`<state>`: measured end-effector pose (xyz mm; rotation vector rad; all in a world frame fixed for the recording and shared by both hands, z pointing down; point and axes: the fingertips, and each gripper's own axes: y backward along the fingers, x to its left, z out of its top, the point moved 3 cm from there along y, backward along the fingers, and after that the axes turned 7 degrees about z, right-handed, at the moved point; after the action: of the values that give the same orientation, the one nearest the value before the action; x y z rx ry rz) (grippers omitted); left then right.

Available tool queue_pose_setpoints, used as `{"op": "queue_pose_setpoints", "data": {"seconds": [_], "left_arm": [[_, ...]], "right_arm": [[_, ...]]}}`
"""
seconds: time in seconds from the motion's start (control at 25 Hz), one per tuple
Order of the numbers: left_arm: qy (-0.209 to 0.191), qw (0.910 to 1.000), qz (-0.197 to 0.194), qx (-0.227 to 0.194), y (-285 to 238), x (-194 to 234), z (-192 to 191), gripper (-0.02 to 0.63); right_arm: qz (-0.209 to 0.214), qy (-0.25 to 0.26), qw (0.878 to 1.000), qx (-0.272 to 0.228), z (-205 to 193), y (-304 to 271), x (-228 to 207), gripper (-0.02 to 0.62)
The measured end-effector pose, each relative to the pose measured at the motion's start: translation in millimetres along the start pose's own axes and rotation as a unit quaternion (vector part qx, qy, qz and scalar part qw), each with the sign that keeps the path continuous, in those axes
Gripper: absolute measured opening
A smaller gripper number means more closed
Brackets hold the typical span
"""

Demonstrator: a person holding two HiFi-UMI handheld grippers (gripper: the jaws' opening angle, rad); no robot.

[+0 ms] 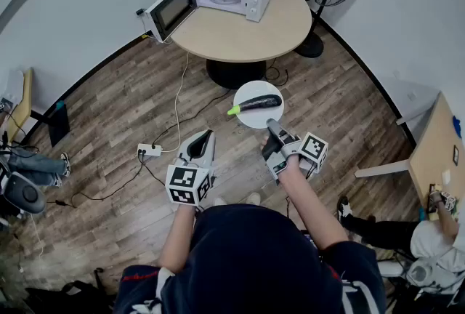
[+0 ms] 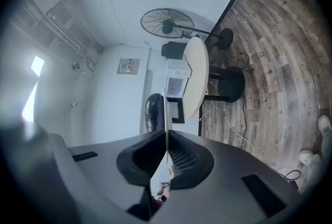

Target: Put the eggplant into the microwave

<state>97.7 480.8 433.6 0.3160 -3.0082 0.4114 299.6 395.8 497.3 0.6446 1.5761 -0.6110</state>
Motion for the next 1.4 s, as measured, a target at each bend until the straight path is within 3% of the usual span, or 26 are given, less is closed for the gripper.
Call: {"op": "queue_pose_setpoints", "data": {"seconds": [0.88, 1.4], "left_arm": [[0.005, 0.9992, 0.038, 0.015, 11, -48, -27, 0.020], [0.004, 0.9993, 0.033, 0.017, -18, -31, -20, 0.020]], "right_arm": [[-0.006, -0.047, 0.999, 0.012, 26, 35, -40, 0.023], [-0.014, -0.052, 0.998, 0.015, 37, 6, -47, 0.023]]}}
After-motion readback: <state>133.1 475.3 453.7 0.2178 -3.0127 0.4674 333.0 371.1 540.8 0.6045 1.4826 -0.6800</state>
